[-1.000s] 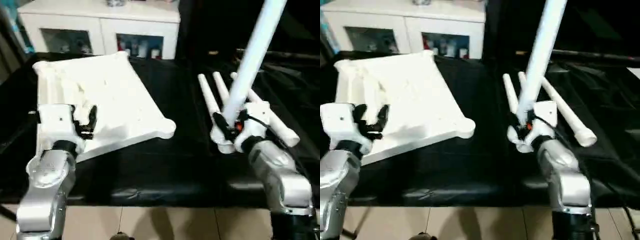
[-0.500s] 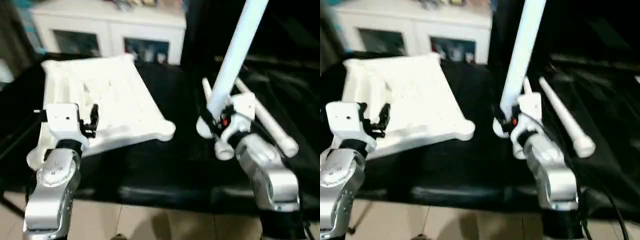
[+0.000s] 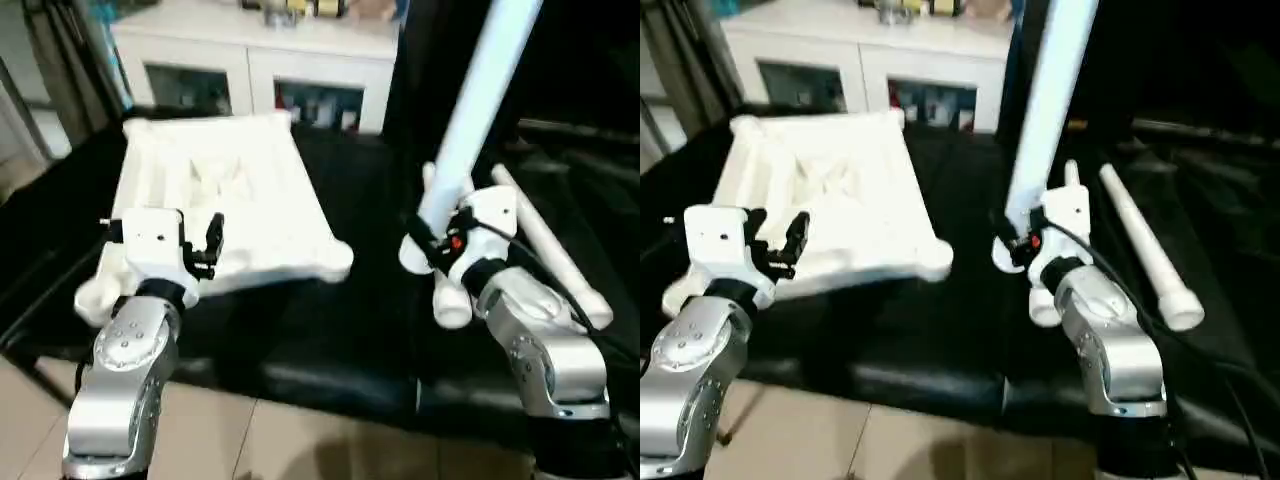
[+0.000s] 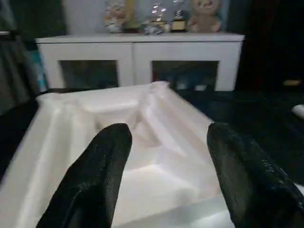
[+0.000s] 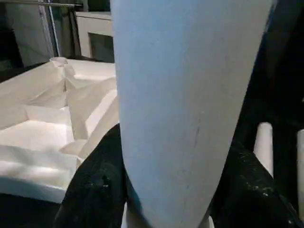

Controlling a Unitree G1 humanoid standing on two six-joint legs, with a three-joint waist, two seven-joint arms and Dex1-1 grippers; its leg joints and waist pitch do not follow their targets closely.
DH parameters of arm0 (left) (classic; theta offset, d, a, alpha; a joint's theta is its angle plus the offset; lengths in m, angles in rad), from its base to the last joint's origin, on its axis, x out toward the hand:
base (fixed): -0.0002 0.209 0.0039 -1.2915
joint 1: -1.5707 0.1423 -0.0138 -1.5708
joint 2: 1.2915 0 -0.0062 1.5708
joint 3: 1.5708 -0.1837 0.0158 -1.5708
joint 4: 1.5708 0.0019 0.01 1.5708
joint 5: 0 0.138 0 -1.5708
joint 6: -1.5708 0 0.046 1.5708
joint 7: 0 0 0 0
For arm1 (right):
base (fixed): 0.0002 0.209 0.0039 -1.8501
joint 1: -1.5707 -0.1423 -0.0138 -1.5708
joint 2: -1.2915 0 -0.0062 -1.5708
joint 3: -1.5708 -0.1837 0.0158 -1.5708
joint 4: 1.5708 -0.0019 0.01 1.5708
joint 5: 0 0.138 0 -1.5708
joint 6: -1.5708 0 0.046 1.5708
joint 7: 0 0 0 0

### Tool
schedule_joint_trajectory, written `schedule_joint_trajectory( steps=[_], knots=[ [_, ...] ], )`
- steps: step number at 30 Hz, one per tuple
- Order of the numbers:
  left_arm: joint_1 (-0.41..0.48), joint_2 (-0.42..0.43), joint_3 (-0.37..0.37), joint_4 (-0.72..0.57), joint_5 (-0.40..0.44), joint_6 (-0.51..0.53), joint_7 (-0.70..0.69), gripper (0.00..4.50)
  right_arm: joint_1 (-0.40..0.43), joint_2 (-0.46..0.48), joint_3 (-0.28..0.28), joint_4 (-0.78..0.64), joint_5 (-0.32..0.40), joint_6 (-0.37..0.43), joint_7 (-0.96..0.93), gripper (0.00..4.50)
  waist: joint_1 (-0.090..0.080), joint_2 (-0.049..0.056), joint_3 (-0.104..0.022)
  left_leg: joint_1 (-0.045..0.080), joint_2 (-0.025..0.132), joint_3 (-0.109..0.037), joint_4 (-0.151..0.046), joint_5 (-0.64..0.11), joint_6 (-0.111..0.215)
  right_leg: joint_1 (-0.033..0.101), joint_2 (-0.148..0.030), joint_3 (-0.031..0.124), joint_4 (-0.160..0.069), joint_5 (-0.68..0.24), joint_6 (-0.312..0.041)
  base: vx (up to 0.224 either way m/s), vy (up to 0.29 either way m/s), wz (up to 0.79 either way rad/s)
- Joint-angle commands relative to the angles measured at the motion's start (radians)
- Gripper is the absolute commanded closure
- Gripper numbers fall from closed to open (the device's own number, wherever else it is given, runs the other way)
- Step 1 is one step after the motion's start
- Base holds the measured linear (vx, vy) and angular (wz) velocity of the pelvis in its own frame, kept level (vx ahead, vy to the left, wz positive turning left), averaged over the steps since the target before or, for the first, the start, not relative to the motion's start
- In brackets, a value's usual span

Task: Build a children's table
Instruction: Pick table leg

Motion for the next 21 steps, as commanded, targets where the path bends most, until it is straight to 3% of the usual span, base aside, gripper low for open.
schedule_joint_trajectory(
  steps=[1,2,3,4,5,6,7,8,9,10,11,12,13,14,15,16,17,18,19,20,21],
  knots=[
    [0.002,0.0,-0.013,0.002,0.0,0.01,-0.009,1.48,-0.01,-0.01,-0.001,0.014,-0.013,-0.011,-0.002,2.61,0.013,-0.012,-0.035,-0.052,0.015,-0.012,0.004,-0.355,0.089,0.055,-0.22,0.082,-0.178,-0.814,0.024,0.074,0.034,0.46],
    [0.003,-0.001,-0.008,0.001,-0.004,0.013,-0.01,1.48,-0.011,0.001,-0.008,0.016,0.001,-0.01,-0.007,2.61,0.004,0.006,-0.045,-0.019,0.036,0.01,0.043,-0.186,0.083,0.037,-0.216,0.11,-0.193,-0.828,-0.007,0.074,0.034,0.46],
    [0.003,-0.001,-0.008,0.001,-0.005,0.013,-0.01,1.48,-0.011,0.003,-0.009,0.016,0.003,-0.009,-0.007,2.61,0.011,0.001,-0.04,-0.041,0.04,0.013,0.024,-0.16,0.085,0.058,-0.191,0.096,-0.179,-0.741,-0.034,0.095,0.06,0.25],
    [0.005,-0.001,-0.007,0.0,-0.004,0.014,-0.01,1.48,-0.01,0.012,-0.02,0.015,0.021,0.001,-0.011,2.61,0.011,0.024,-0.049,-0.029,0.07,0.004,-0.047,-0.171,0.065,0.054,-0.109,0.059,-0.14,-0.505,-0.053,0.12,0.082,0.04],
    [0.007,-0.001,-0.006,-0.002,-0.004,0.013,-0.01,1.48,-0.009,0.001,-0.005,0.013,0.017,-0.005,0.002,2.61,-0.018,0.048,-0.075,0.065,0.14,-0.065,-0.083,-0.214,0.092,-0.005,-0.056,0.037,-0.043,-0.245,-0.061,0.12,0.082,0.04],
    [0.009,-0.001,-0.005,-0.005,-0.002,0.011,-0.009,1.48,-0.006,-0.007,0.004,0.01,0.012,-0.009,0.01,2.61,-0.043,0.051,-0.073,0.096,0.168,-0.104,-0.096,-0.232,0.129,-0.047,-0.047,0.041,0.012,-0.166,-0.059,0.179,0.083,0.0],
    [0.012,-0.001,-0.005,-0.008,-0.001,0.01,-0.008,1.48,-0.002,-0.011,0.009,0.007,0.01,-0.011,0.015,2.61,-0.057,0.038,-0.089,0.154,0.188,-0.14,-0.072,-0.116,0.251,-0.121,-0.049,0.064,0.072,-0.11,-0.009,0.198,0.05,0.03],
    [0.014,-0.002,-0.003,-0.011,-0.002,0.011,-0.008,1.48,0.0,-0.012,0.009,0.006,0.014,-0.01,0.019,2.61,-0.061,0.033,-0.089,0.153,0.185,-0.139,-0.058,-0.029,0.317,-0.144,-0.054,0.076,0.092,-0.091,0.022,0.198,0.05,0.03],
    [0.016,-0.002,-0.001,-0.013,-0.002,0.011,-0.009,1.48,0.001,-0.023,0.024,0.006,0.003,-0.017,0.03,2.61,-0.06,0.027,-0.081,0.13,0.161,-0.113,-0.046,0.115,0.414,-0.174,-0.059,0.09,0.113,-0.053,0.076,0.144,0.006,0.03],
    [0.019,-0.002,-0.001,-0.016,-0.002,0.011,-0.01,1.48,0.003,-0.031,0.035,0.005,-0.007,-0.022,0.037,2.61,-0.065,0.01,-0.086,0.113,0.122,-0.074,-0.037,0.17,0.451,-0.182,-0.064,0.104,0.088,0.028,0.085,0.11,-0.048,-0.01],
    [0.022,-0.003,-0.001,-0.018,-0.002,0.011,-0.01,1.48,0.006,-0.035,0.043,0.004,-0.012,-0.027,0.043,2.61,-0.058,-0.027,-0.081,0.058,0.025,-0.003,-0.001,0.071,0.381,-0.13,-0.089,0.137,-0.008,0.14,0.027,0.11,-0.048,-0.01],
    [0.024,-0.004,0.0,-0.021,-0.002,0.012,-0.01,1.48,0.007,-0.028,0.039,0.004,-0.003,-0.023,0.04,2.61,-0.049,-0.06,-0.074,0.009,-0.028,0.032,0.0,-0.049,0.328,-0.068,-0.09,0.165,-0.035,0.097,0.024,0.091,-0.086,0.09],
    [0.027,-0.005,0.0,-0.024,-0.003,0.013,-0.01,1.48,0.006,-0.018,0.028,0.004,0.009,-0.011,0.032,2.61,-0.011,-0.076,-0.065,-0.031,-0.047,0.032,0.077,-0.181,0.219,-0.009,-0.175,0.251,-0.116,-0.343,-0.012,0.091,-0.095,0.07],
    [0.03,-0.006,0.0,-0.027,-0.003,0.015,-0.01,1.48,0.003,-0.012,0.021,0.003,0.013,-0.003,0.028,2.61,-0.003,-0.069,-0.069,-0.055,-0.03,0.011,0.098,-0.143,0.192,0.026,-0.211,0.264,-0.117,-0.432,-0.062,0.091,-0.095,0.07],
    [0.032,-0.007,0.0,-0.03,-0.003,0.017,-0.01,1.48,0.003,-0.015,0.024,0.003,0.009,-0.006,0.032,2.61,0.004,-0.061,-0.078,-0.091,-0.022,-0.006,0.11,-0.066,0.137,0.052,-0.2,0.262,-0.099,-0.377,-0.134,0.097,-0.081,-0.06],
    [0.034,-0.007,0.0,-0.031,-0.004,0.019,-0.009,1.48,0.003,-0.019,0.028,0.003,0.008,-0.009,0.034,2.61,0.004,-0.04,-0.068,-0.099,-0.001,-0.016,0.089,-0.018,0.107,0.046,-0.192,0.238,-0.094,-0.246,-0.222,0.093,-0.042,-0.05],
    [0.036,-0.007,0.0,-0.032,-0.004,0.018,-0.009,1.48,0.003,-0.02,0.029,0.005,0.009,-0.01,0.033,2.61,0.0,-0.033,-0.066,-0.097,0.009,-0.014,0.067,0.012,0.099,0.038,-0.171,0.213,-0.089,-0.197,-0.25,0.093,-0.042,-0.05],
    [0.038,-0.008,0.0,-0.033,-0.003,0.018,-0.01,1.48,0.004,-0.022,0.03,0.005,0.012,-0.011,0.033,2.61,-0.006,0.007,-0.062,-0.055,0.044,-0.011,-0.017,0.018,0.094,-0.001,-0.105,0.143,-0.07,-0.165,-0.23,0.101,0.026,-0.09],
    [0.038,-0.008,0.0,-0.033,-0.003,0.018,-0.01,1.48,0.004,-0.022,0.03,0.005,0.012,-0.011,0.033,2.61,-0.035,0.018,-0.064,-0.03,0.058,-0.032,-0.043,-0.037,0.115,-0.018,-0.039,0.103,-0.027,-0.134,-0.177,0.142,0.057,-0.03],
    [0.04,-0.01,-0.001,-0.034,-0.01,0.004,-0.022,1.48,0.007,-0.028,0.031,0.003,0.023,-0.012,0.045,2.61,-0.055,0.024,-0.066,0.051,0.086,-0.064,-0.046,-0.106,0.176,-0.078,-0.037,0.09,0.001,-0.084,-0.164,0.142,0.057,-0.03],
    [0.038,-0.006,-0.007,-0.034,-0.015,-0.003,-0.039,1.48,0.008,-0.032,0.03,0.001,0.029,-0.015,0.058,2.61,-0.061,0.021,-0.07,0.058,0.093,-0.069,-0.041,-0.098,0.204,-0.085,-0.048,0.093,0.005,-0.031,-0.165,0.129,0.04,0.11]
  ],
)
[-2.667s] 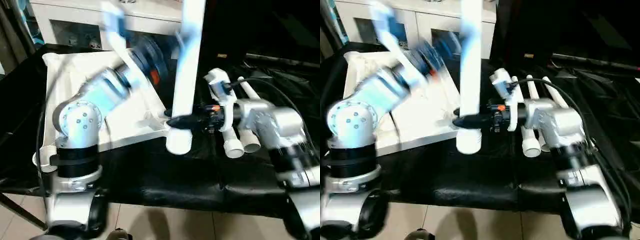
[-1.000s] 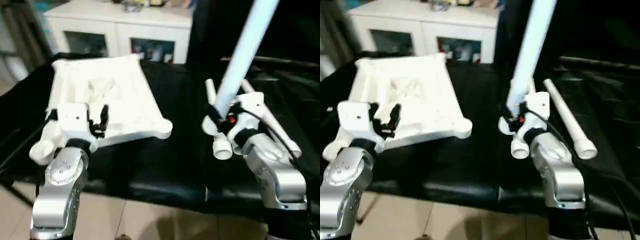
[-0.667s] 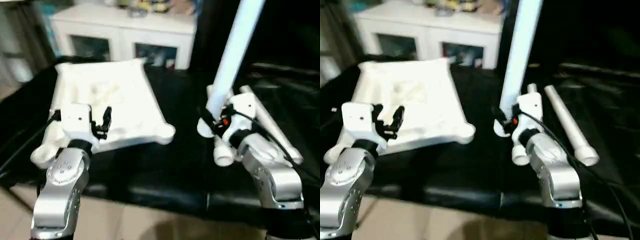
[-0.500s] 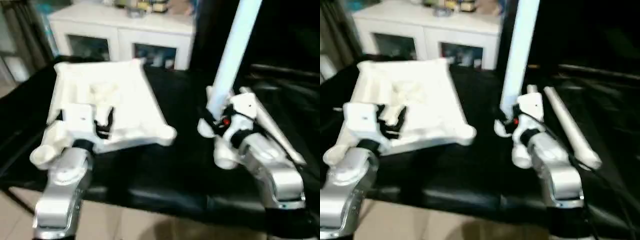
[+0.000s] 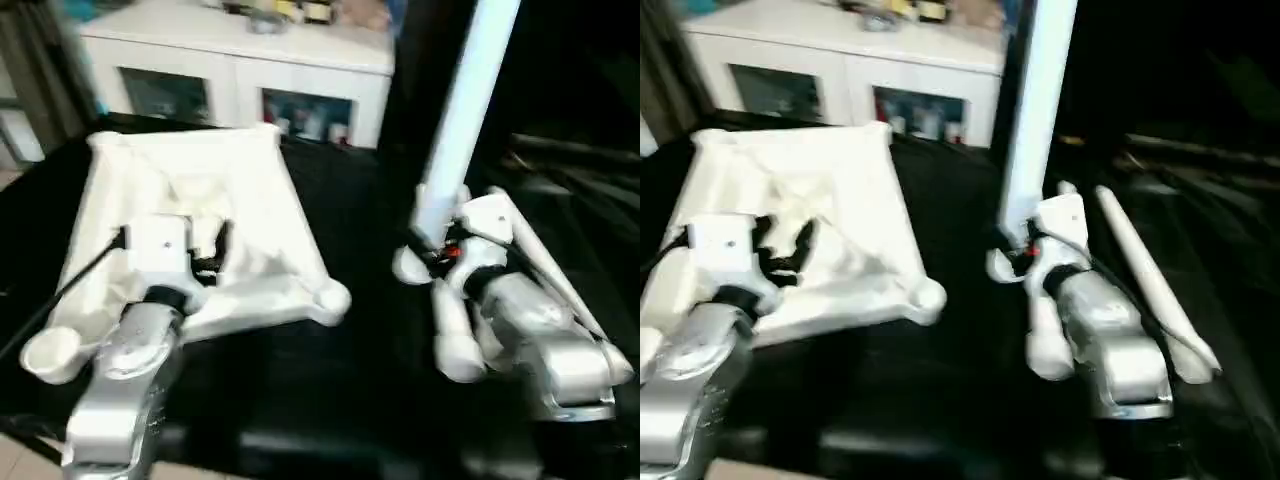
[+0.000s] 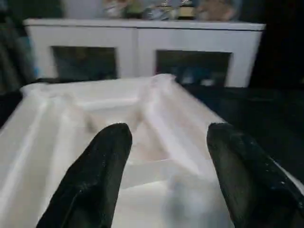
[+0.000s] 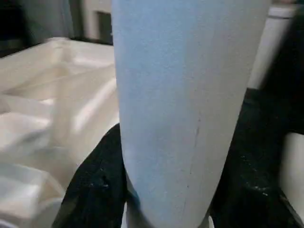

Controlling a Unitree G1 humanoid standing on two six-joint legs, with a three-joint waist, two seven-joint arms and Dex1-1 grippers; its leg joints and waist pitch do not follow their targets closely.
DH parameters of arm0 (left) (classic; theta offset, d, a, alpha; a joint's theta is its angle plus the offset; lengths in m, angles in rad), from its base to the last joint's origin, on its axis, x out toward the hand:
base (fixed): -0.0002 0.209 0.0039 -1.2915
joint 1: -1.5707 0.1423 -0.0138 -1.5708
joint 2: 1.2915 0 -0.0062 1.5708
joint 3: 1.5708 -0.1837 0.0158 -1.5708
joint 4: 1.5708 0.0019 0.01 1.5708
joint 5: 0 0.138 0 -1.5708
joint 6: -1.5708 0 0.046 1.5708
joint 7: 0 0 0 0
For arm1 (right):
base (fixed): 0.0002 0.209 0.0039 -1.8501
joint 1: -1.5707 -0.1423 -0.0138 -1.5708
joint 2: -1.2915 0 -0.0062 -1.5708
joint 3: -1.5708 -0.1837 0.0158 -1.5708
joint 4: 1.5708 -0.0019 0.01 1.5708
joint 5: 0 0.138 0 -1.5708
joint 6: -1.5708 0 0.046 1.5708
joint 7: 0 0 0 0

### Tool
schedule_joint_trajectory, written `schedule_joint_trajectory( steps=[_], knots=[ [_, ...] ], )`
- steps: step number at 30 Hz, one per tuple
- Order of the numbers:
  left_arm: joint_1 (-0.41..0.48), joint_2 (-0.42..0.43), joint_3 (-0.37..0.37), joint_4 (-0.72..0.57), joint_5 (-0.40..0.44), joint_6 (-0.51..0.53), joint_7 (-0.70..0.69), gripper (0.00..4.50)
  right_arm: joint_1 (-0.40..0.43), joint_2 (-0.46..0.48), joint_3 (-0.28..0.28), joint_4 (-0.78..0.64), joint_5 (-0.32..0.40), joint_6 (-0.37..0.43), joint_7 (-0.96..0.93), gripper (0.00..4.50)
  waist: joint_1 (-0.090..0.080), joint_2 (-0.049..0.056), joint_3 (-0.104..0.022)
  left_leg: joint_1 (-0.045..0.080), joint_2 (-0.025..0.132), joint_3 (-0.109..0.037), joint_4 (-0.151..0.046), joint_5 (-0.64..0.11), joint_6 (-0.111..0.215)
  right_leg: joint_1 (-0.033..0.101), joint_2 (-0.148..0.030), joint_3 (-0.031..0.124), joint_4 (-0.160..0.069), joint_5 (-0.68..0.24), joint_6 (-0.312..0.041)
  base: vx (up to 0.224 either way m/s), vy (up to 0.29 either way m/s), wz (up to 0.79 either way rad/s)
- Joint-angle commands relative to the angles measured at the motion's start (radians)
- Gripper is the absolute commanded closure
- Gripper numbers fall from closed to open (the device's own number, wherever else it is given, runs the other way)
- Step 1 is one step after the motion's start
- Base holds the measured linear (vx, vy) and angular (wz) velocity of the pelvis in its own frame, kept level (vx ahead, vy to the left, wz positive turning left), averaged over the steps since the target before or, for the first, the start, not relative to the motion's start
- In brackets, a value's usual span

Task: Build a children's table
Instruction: Pick table leg, then insert table leg to table base

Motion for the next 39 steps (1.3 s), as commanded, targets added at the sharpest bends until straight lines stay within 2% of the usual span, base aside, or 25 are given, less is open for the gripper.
schedule_joint_trajectory(
  steps=[1,2,3,4,5,6,7,8,9,10,11,13,14,15,16,19,21,23,24,25,27,28,29,31,39],
  knots=[
    [-0.004,0.001,-0.027,-0.016,-0.018,-0.01,-0.036,1.48,-0.008,-0.023,-0.025,-0.022,0.015,-0.011,0.019,2.61,-0.03,0.021,-0.056,0.072,0.101,-0.056,-0.095,0.118,0.233,-0.027,-0.053,0.018,-0.022,0.098,-0.18,0.076,0.036,0.09],
    [-0.005,0.009,-0.035,-0.015,-0.025,-0.011,-0.056,1.48,-0.008,-0.025,-0.028,-0.023,0.019,-0.012,0.026,2.61,-0.024,0.012,-0.058,0.051,0.083,-0.04,-0.077,0.224,0.253,-0.017,-0.07,0.031,-0.03,0.183,-0.191,0.076,0.036,0.09],
    [-0.01,0.037,-0.056,-0.01,-0.049,-0.01,-0.121,1.48,-0.013,-0.024,-0.043,-0.02,0.041,-0.003,0.041,2.61,-0.008,-0.01,-0.074,-0.012,0.037,-0.013,-0.053,0.434,0.254,0.042,-0.086,0.061,-0.009,0.402,-0.2,0.0,0.0,0.0],
    [-0.01,0.04,-0.058,-0.01,-0.051,-0.01,-0.127,1.48,-0.014,-0.024,-0.045,-0.02,0.044,-0.002,0.042,2.61,0.006,-0.01,-0.084,-0.024,0.038,-0.017,-0.046,0.555,0.215,0.038,-0.083,0.069,0.005,0.558,-0.168,0.0,0.0,0.0],
    [-0.017,0.07,-0.076,-0.003,-0.059,-0.017,-0.179,1.48,-0.019,-0.028,-0.05,-0.017,0.055,0.002,0.055,2.61,0.005,-0.012,-0.089,-0.024,0.039,-0.02,-0.041,0.637,0.164,0.028,-0.067,0.067,0.017,0.635,-0.155,0.0,0.0,0.0],
    [-0.022,0.087,-0.086,0.004,-0.061,-0.023,-0.207,1.48,-0.022,-0.03,-0.053,-0.015,0.061,0.003,0.063,2.61,0.005,-0.008,-0.09,-0.022,0.039,-0.02,-0.041,0.651,0.135,0.025,-0.061,0.064,0.018,0.634,-0.151,0.0,0.0,0.0],
    [-0.031,0.117,-0.102,0.016,-0.065,-0.033,-0.255,1.48,-0.027,-0.034,-0.058,-0.012,0.073,0.006,0.076,2.61,0.004,-0.007,-0.082,-0.02,0.039,-0.013,-0.047,0.578,0.094,0.016,-0.056,0.063,0.005,0.554,-0.148,0.0,0.0,0.0],
    [-0.071,0.191,-0.134,0.078,-0.065,-0.059,-0.375,1.48,-0.043,-0.042,-0.072,0.001,0.101,0.005,0.109,2.61,0.006,-0.007,-0.073,-0.02,0.044,-0.005,-0.059,0.432,0.067,0.012,-0.062,0.066,-0.01,0.424,-0.153,0.0,0.0,0.0],
    [-0.101,0.226,-0.15,0.121,-0.067,-0.076,-0.445,1.48,-0.052,-0.047,-0.077,0.01,0.12,0.012,0.129,2.61,0.005,-0.007,-0.065,-0.02,0.048,-0.002,-0.068,0.343,0.058,0.01,-0.066,0.069,-0.019,0.345,-0.159,-0.073,-0.039,-0.01],
    [-0.111,0.237,-0.155,0.135,-0.067,-0.08,-0.468,1.48,-0.055,-0.049,-0.077,0.013,0.124,0.012,0.135,2.61,0.006,-0.007,-0.053,-0.021,0.055,0.003,-0.086,0.174,0.036,0.014,-0.075,0.073,-0.034,0.193,-0.166,-0.091,-0.044,-0.01],
    [-0.137,0.267,-0.17,0.17,-0.069,-0.09,-0.533,1.48,-0.062,-0.055,-0.076,0.022,0.135,0.013,0.151,2.61,0.008,-0.006,-0.049,-0.016,0.06,0.002,-0.094,0.101,0.026,0.014,-0.08,0.075,-0.041,0.126,-0.171,-0.091,-0.044,-0.01],
    [-0.174,0.317,-0.205,0.208,-0.105,-0.049,-0.668,1.48,-0.072,-0.067,-0.07,0.038,0.136,0.011,0.169,2.61,0.009,-0.008,-0.034,-0.002,0.067,0.012,-0.12,-0.096,-0.025,0.01,-0.085,0.08,-0.067,-0.105,-0.163,-0.097,-0.04,-0.01],
    [-0.197,0.338,-0.225,0.236,-0.114,-0.028,-0.727,1.48,-0.073,-0.073,-0.063,0.046,0.128,0.002,0.176,2.61,0.012,-0.006,-0.029,0.002,0.067,0.014,-0.126,-0.143,-0.037,0.005,-0.086,0.081,-0.073,-0.184,-0.152,-0.095,-0.038,0.01],
    [-0.215,0.351,-0.24,0.257,-0.118,-0.016,-0.764,1.48,-0.074,-0.078,-0.059,0.054,0.122,-0.004,0.181,2.61,0.012,0.004,-0.025,0.011,0.068,0.016,-0.131,-0.222,-0.062,-0.004,-0.089,0.084,-0.083,-0.303,-0.135,-0.078,-0.035,0.0],
    [-0.237,0.366,-0.259,0.287,-0.113,-0.019,-0.799,1.48,-0.074,-0.084,-0.053,0.058,0.117,-0.008,0.189,2.61,0.014,-0.002,-0.028,0.01,0.072,0.016,-0.136,-0.232,-0.073,-0.001,-0.09,0.086,-0.087,-0.322,-0.124,-0.069,-0.028,-0.03],
    [-0.317,0.397,-0.324,0.411,-0.077,-0.05,-0.891,1.48,-0.067,-0.094,-0.044,0.056,0.119,-0.006,0.212,2.61,0.021,-0.003,-0.035,0.009,0.072,0.028,-0.135,-0.17,-0.064,-0.005,-0.084,0.088,-0.084,-0.253,-0.117,-0.042,-0.017,-0.01],
    [-0.345,0.4,-0.345,0.465,-0.058,-0.073,-0.917,1.48,-0.065,-0.097,-0.042,0.053,0.126,0.0,0.217,2.61,0.021,-0.001,-0.039,-0.002,0.076,0.027,-0.136,-0.134,-0.066,0.005,-0.089,0.085,-0.076,-0.206,-0.125,0.0,0.0,0.0],
    [-0.387,0.4,-0.372,0.556,-0.018,-0.131,-0.96,1.48,-0.059,-0.099,-0.034,0.046,0.129,0.002,0.22,2.61,0.021,-0.002,-0.038,0.001,0.075,0.03,-0.135,-0.138,-0.065,-0.002,-0.085,0.083,-0.079,-0.196,-0.13,0.0,0.0,0.0],
    [-0.41,0.398,-0.385,0.604,0.0,-0.165,-0.981,1.48,-0.054,-0.1,-0.027,0.039,0.13,0.004,0.223,2.61,0.022,0.005,-0.043,-0.001,0.074,0.03,-0.134,-0.117,-0.065,0.001,-0.085,0.084,-0.074,-0.168,-0.131,0.0,0.0,0.0],
    [-0.425,0.397,-0.392,0.634,0.011,-0.186,-0.994,1.48,-0.051,-0.1,-0.023,0.033,0.13,0.005,0.225,2.61,0.021,0.0,-0.044,-0.004,0.072,0.032,-0.133,-0.095,-0.059,0.002,-0.082,0.083,-0.076,-0.13,-0.131,0.0,0.0,0.0],
    [-0.457,0.393,-0.405,0.695,0.026,-0.222,-1.013,1.76,-0.046,-0.1,-0.016,0.028,0.129,0.006,0.229,2.61,0.021,0.001,-0.054,-0.006,0.076,0.03,-0.128,-0.045,-0.056,0.008,-0.084,0.08,-0.06,-0.025,-0.151,0.0,0.0,0.0],
    [-0.473,0.39,-0.41,0.727,0.029,-0.239,-1.018,1.83,-0.044,-0.1,-0.015,0.025,0.129,0.006,0.23,2.61,0.021,0.008,-0.056,-0.007,0.075,0.031,-0.125,-0.026,-0.053,0.006,-0.083,0.08,-0.056,0.015,-0.159,0.0,0.0,0.0],
    [-0.487,0.388,-0.415,0.754,0.03,-0.255,-1.024,1.83,-0.042,-0.1,-0.015,0.023,0.129,0.006,0.232,2.61,0.021,0.003,-0.058,-0.011,0.074,0.032,-0.122,0.005,-0.044,0.009,-0.082,0.079,-0.05,0.084,-0.174,0.0,0.0,0.0],
    [-0.517,0.386,-0.423,0.824,0.038,-0.28,-1.048,2.02,-0.035,-0.103,-0.013,0.014,0.129,0.01,0.234,2.61,0.022,0.007,-0.061,-0.015,0.073,0.034,-0.116,0.038,-0.029,0.009,-0.083,0.077,-0.043,0.16,-0.198,0.0,0.0,0.0],
    [-0.566,0.383,-0.418,0.964,0.047,-0.32,-1.13,2.68,-0.021,-0.111,-0.012,-0.004,0.135,0.019,0.233,2.61,0.021,0.008,-0.05,-0.01,0.081,0.034,-0.127,-0.07,-0.057,0.006,-0.09,0.079,-0.058,0.012,-0.204,0.0,0.0,0.0]
  ],
)
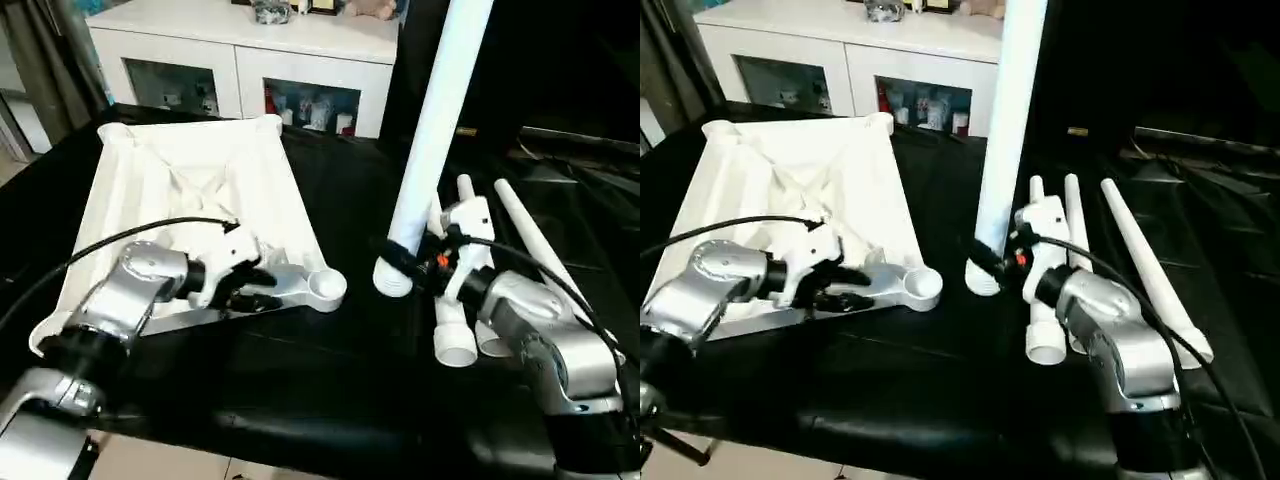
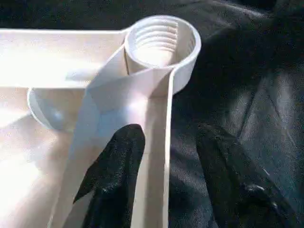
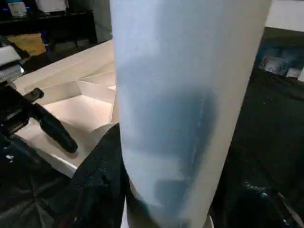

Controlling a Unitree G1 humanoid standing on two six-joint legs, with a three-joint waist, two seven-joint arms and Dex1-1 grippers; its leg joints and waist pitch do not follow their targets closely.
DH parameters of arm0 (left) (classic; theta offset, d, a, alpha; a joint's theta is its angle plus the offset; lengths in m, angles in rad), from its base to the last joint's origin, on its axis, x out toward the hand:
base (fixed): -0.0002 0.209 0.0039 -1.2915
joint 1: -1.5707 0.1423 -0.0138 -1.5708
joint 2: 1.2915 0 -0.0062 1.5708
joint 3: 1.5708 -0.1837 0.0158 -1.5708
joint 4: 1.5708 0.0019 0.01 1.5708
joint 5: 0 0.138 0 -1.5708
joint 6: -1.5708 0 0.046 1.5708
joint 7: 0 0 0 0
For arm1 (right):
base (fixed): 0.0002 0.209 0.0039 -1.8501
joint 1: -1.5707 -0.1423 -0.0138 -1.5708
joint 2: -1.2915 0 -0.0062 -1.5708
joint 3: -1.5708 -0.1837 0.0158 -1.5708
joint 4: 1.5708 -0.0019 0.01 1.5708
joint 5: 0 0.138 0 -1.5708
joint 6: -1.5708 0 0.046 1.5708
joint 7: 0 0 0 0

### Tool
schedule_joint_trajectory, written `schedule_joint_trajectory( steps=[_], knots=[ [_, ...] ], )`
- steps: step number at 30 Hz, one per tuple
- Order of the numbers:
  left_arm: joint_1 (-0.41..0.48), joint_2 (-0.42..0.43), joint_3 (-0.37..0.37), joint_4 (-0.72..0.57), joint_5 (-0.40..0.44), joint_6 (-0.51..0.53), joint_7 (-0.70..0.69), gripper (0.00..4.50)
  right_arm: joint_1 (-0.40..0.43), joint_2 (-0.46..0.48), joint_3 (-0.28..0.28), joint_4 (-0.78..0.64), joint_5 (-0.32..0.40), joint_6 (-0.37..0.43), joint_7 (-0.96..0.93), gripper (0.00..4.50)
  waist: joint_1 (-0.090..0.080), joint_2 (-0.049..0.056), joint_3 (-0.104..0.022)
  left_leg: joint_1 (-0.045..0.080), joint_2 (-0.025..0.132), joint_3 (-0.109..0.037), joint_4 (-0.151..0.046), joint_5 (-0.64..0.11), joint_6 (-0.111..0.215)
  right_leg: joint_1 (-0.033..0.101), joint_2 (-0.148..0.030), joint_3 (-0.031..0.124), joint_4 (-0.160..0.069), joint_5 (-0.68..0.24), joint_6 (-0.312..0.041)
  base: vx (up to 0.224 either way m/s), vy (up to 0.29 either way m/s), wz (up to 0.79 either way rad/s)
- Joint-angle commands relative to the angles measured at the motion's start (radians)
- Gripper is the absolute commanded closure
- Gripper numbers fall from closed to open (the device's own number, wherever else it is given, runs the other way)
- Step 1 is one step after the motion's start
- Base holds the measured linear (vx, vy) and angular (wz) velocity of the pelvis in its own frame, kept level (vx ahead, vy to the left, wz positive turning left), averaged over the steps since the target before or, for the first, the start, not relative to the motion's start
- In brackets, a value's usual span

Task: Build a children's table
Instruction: Insert table leg to table base

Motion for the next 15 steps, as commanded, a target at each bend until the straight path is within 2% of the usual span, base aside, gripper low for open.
schedule_joint_trajectory(
  steps=[1,3,4,7,9,11,15],
  knots=[
    [-0.023,-0.004,-0.002,0.023,0.016,-0.022,-0.008,2.72,-0.003,-0.013,-0.004,-0.023,0.016,0.009,0.0,2.61,0.003,0.015,-0.057,0.009,0.061,-0.015,-0.084,-0.142,-0.026,0.051,-0.092,0.053,-0.074,-0.039,-0.223,0.0,0.0,0.0],
    [-0.03,-0.007,-0.002,0.046,0.021,-0.037,-0.007,2.82,-0.005,-0.013,-0.005,-0.023,0.016,0.01,0.0,2.61,0.002,0.016,-0.056,0.009,0.06,-0.015,-0.085,-0.149,-0.028,0.05,-0.091,0.053,-0.076,-0.051,-0.221,0.0,0.0,0.0],
    [-0.042,-0.011,-0.003,0.084,0.032,-0.062,-0.006,3.11,-0.005,-0.013,-0.006,-0.024,0.016,0.01,-0.001,2.61,0.003,0.015,-0.056,0.01,0.06,-0.014,-0.084,-0.152,-0.028,0.049,-0.091,0.054,-0.078,-0.057,-0.218,0.0,0.0,0.0],
    [-0.055,-0.018,-0.003,0.126,0.044,-0.085,-0.004,3.13,-0.005,-0.014,-0.006,-0.025,0.015,0.01,0.0,2.61,0.003,0.014,-0.057,0.009,0.061,-0.015,-0.085,-0.143,-0.028,0.05,-0.092,0.055,-0.077,-0.05,-0.214,0.0,0.0,0.0],
    [-0.063,-0.021,-0.007,0.151,0.056,-0.101,-0.005,3.46,-0.005,-0.015,-0.005,-0.027,0.015,0.01,0.0,2.61,0.004,0.015,-0.058,0.009,0.062,-0.015,-0.084,-0.131,-0.026,0.05,-0.092,0.054,-0.073,-0.018,-0.221,0.0,0.0,0.0],
    [-0.067,-0.02,-0.014,0.166,0.068,-0.112,-0.003,3.55,-0.005,-0.016,-0.005,-0.027,0.015,0.01,0.001,2.61,0.005,0.014,-0.059,0.008,0.061,-0.015,-0.083,-0.119,-0.022,0.052,-0.093,0.054,-0.072,0.005,-0.225,0.0,0.0,0.0],
    [-0.073,-0.024,-0.019,0.198,0.082,-0.137,-0.003,3.92,-0.004,-0.017,-0.004,-0.026,0.015,0.009,0.002,2.61,0.004,0.012,-0.055,0.009,0.061,-0.014,-0.085,-0.142,-0.022,0.051,-0.095,0.055,-0.078,-0.041,-0.222,0.0,0.0,0.0]
  ],
)
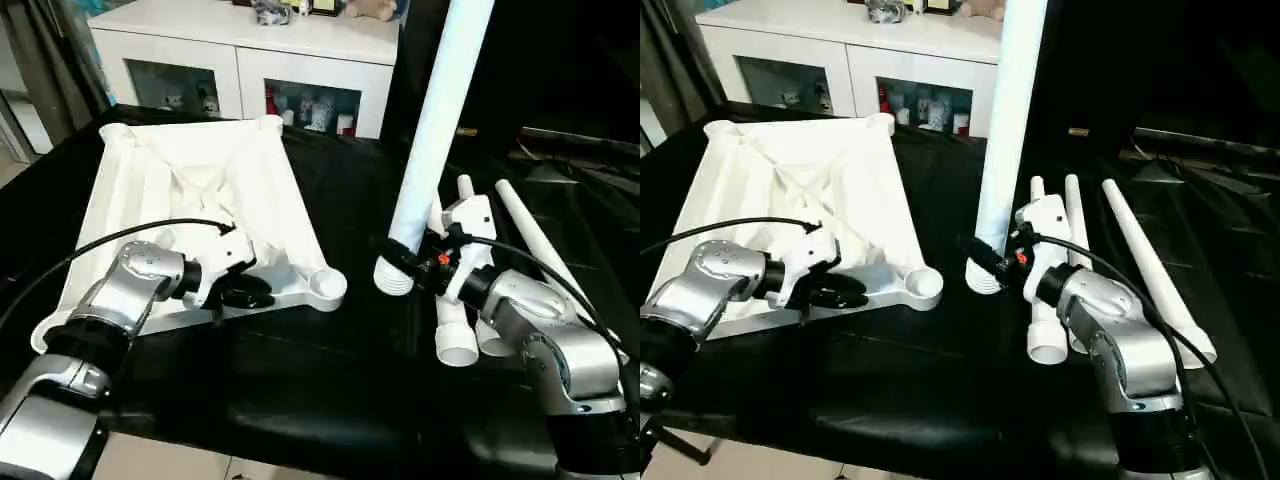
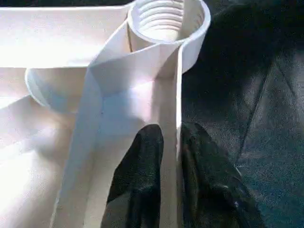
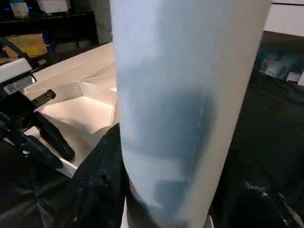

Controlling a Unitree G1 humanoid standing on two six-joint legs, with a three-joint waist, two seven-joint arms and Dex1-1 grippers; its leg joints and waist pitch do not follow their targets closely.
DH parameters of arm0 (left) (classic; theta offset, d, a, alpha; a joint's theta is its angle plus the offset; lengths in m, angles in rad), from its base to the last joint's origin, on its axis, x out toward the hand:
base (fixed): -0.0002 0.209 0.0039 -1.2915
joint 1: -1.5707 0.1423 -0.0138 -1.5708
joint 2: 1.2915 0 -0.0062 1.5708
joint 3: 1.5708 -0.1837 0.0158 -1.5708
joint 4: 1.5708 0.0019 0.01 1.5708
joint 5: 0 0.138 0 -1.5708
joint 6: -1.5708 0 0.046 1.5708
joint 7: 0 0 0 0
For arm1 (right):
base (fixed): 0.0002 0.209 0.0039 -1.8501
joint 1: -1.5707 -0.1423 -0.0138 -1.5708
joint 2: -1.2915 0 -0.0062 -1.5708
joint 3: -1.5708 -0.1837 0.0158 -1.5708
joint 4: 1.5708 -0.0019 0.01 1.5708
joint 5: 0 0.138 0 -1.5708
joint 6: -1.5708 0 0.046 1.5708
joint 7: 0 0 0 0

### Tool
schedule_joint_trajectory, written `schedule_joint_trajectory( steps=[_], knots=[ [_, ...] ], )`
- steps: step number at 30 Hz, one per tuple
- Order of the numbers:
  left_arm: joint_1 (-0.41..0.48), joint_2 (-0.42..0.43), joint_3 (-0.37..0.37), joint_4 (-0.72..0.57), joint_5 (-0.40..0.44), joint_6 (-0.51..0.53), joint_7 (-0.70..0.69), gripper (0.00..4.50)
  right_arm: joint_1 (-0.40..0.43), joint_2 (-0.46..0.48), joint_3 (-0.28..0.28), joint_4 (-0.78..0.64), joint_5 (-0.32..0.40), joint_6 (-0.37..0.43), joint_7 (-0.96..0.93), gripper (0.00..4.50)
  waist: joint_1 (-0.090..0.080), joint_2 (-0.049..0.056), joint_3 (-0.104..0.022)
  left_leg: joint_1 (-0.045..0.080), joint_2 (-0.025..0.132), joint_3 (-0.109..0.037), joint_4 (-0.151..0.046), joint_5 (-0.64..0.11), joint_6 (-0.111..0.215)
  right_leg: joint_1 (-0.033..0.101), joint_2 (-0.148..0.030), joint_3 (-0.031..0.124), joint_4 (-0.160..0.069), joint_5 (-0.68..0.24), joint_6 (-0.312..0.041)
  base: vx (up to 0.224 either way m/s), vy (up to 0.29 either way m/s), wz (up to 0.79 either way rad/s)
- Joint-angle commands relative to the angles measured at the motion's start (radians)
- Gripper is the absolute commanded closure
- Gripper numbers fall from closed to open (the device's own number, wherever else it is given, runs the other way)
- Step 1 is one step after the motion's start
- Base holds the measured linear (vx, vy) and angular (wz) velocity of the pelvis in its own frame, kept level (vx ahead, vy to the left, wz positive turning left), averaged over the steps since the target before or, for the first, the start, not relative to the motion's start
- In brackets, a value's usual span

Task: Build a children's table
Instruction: Insert table leg to table base

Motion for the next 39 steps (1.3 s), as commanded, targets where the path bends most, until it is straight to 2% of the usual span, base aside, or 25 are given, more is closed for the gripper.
schedule_joint_trajectory(
  steps=[1,4,5,12,17,18,19,21,23,24,26,27,29,30,31,33,35,38,39],
  knots=[
    [-0.019,0.0,-0.011,0.03,0.03,-0.02,0.003,3.98,-0.004,-0.014,-0.003,-0.026,0.015,0.009,0.003,2.61,0.004,0.012,-0.055,0.009,0.061,-0.015,-0.084,-0.154,-0.022,0.049,-0.095,0.055,-0.08,-0.063,-0.217,0.0,0.0,0.0],
    [-0.02,0.0,-0.014,0.048,0.043,-0.039,-0.006,4.19,-0.004,-0.015,-0.002,-0.025,0.014,0.008,0.004,2.61,0.003,0.012,-0.054,0.009,0.063,-0.015,-0.087,-0.172,-0.028,0.047,-0.096,0.056,-0.083,-0.099,-0.208,0.0,0.0,0.0],
    [-0.019,0.0,-0.016,0.055,0.049,-0.044,-0.014,4.41,-0.005,-0.015,-0.002,-0.025,0.014,0.008,0.004,2.61,0.003,0.012,-0.053,0.009,0.064,-0.016,-0.088,-0.175,-0.03,0.047,-0.096,0.056,-0.083,-0.107,-0.206,0.0,0.0,0.0],
    [-0.011,-0.009,0.027,0.024,0.0,-0.015,-0.037,4.47,-0.01,-0.012,-0.004,-0.025,0.02,0.012,0.004,2.61,0.004,0.01,-0.056,0.008,0.063,-0.013,-0.086,-0.135,-0.019,0.048,-0.095,0.056,-0.077,-0.044,-0.219,0.0,0.0,0.0],
    [0.031,-0.002,0.051,-0.089,-0.043,0.028,-0.064,4.47,-0.028,-0.013,-0.009,-0.013,0.048,0.035,0.028,2.61,0.002,0.013,-0.058,0.008,0.066,-0.013,-0.086,-0.124,-0.011,0.049,-0.095,0.055,-0.072,0.001,-0.237,0.0,0.0,0.0],
    [0.062,-0.006,0.058,-0.154,-0.063,0.061,-0.066,4.47,-0.041,-0.013,-0.007,-0.011,0.068,0.057,0.045,2.61,0.002,0.017,-0.059,0.009,0.066,-0.012,-0.084,-0.113,-0.007,0.049,-0.095,0.054,-0.07,0.024,-0.243,0.0,0.0,0.0],
    [0.085,-0.01,0.056,-0.202,-0.072,0.081,-0.062,4.47,-0.05,-0.015,-0.003,-0.008,0.08,0.069,0.063,2.61,0.001,0.012,-0.058,0.007,0.066,-0.011,-0.084,-0.1,0.002,0.049,-0.092,0.054,-0.07,0.044,-0.248,0.0,0.0,0.0],
    [0.152,-0.032,0.036,-0.311,-0.074,0.12,-0.02,4.47,-0.076,-0.013,0.016,0.012,0.092,0.086,0.094,2.61,0.002,0.014,-0.06,0.006,0.066,-0.01,-0.082,-0.085,0.011,0.052,-0.095,0.054,-0.067,0.066,-0.257,0.0,0.0,0.0],
    [0.177,-0.051,0.028,-0.346,-0.064,0.136,0.005,4.47,-0.09,-0.006,0.029,0.038,0.082,0.078,0.099,2.61,0.001,0.009,-0.057,0.003,0.067,-0.008,-0.083,-0.077,0.021,0.051,-0.094,0.053,-0.069,0.057,-0.257,0.0,0.0,0.0],
    [0.188,-0.059,0.024,-0.362,-0.063,0.151,0.014,4.47,-0.096,-0.003,0.035,0.053,0.074,0.07,0.1,2.61,0.0,0.011,-0.057,0.006,0.065,-0.007,-0.082,-0.08,0.022,0.049,-0.093,0.053,-0.071,0.034,-0.259,0.0,0.0,0.0],
    [0.209,-0.084,0.017,-0.394,-0.052,0.185,0.051,4.47,-0.114,0.0,0.052,0.099,0.053,0.061,0.099,2.61,0.008,0.0,-0.052,0.005,0.064,-0.001,-0.082,-0.089,0.029,0.047,-0.094,0.054,-0.079,-0.046,-0.243,0.0,0.0,0.0],
    [0.212,-0.088,0.016,-0.398,-0.048,0.189,0.059,4.47,-0.118,0.001,0.056,0.108,0.05,0.06,0.098,2.61,0.009,0.003,-0.052,0.006,0.066,0.001,-0.082,-0.093,0.025,0.046,-0.094,0.054,-0.08,-0.066,-0.238,0.0,0.0,0.0],
    [0.228,-0.101,0.013,-0.429,-0.02,0.218,0.099,4.5,-0.13,-0.002,0.073,0.148,0.034,0.065,0.104,2.62,0.009,-0.009,-0.051,0.006,0.067,0.003,-0.085,-0.105,0.017,0.045,-0.092,0.054,-0.084,-0.114,-0.217,0.0,0.0,0.0],
    [0.232,-0.104,0.013,-0.442,-0.009,0.23,0.112,4.5,-0.133,-0.005,0.08,0.16,0.028,0.067,0.109,2.62,0.009,-0.002,-0.049,0.006,0.066,0.002,-0.086,-0.109,0.013,0.043,-0.092,0.054,-0.086,-0.136,-0.207,0.0,0.0,0.0],
    [0.241,-0.104,0.013,-0.466,-0.006,0.247,0.119,4.5,-0.138,-0.007,0.087,0.175,0.026,0.071,0.116,2.62,0.008,-0.009,-0.05,0.006,0.066,0.004,-0.085,-0.111,0.012,0.043,-0.091,0.054,-0.087,-0.147,-0.198,0.0,0.0,0.0],
    [0.25,-0.101,0.013,-0.491,-0.007,0.266,0.125,4.5,-0.144,-0.008,0.095,0.196,0.022,0.074,0.124,2.62,0.01,-0.009,-0.051,0.003,0.065,0.002,-0.085,-0.095,0.018,0.044,-0.093,0.055,-0.085,-0.14,-0.19,0.0,0.0,0.0],
    [0.246,-0.102,0.02,-0.492,0.0,0.254,0.142,4.5,-0.156,-0.003,0.101,0.224,0.017,0.059,0.122,2.62,0.01,-0.009,-0.053,0.002,0.062,0.004,-0.083,-0.064,0.031,0.042,-0.089,0.054,-0.083,-0.094,-0.189,0.0,0.0,0.0],
    [0.244,-0.1,0.024,-0.492,0.005,0.25,0.144,4.5,-0.163,0.002,0.099,0.237,0.015,0.051,0.118,2.62,0.01,-0.009,-0.051,0.002,0.061,0.005,-0.083,-0.065,0.036,0.042,-0.089,0.053,-0.084,-0.096,-0.188,0.0,0.0,0.0],
    [0.245,-0.096,0.024,-0.496,0.009,0.251,0.142,4.22,-0.166,0.005,0.098,0.244,0.014,0.047,0.116,2.62,0.01,-0.009,-0.052,0.002,0.061,0.004,-0.083,-0.067,0.036,0.042,-0.09,0.053,-0.084,-0.101,-0.186,0.0,0.0,0.0]
  ],
)
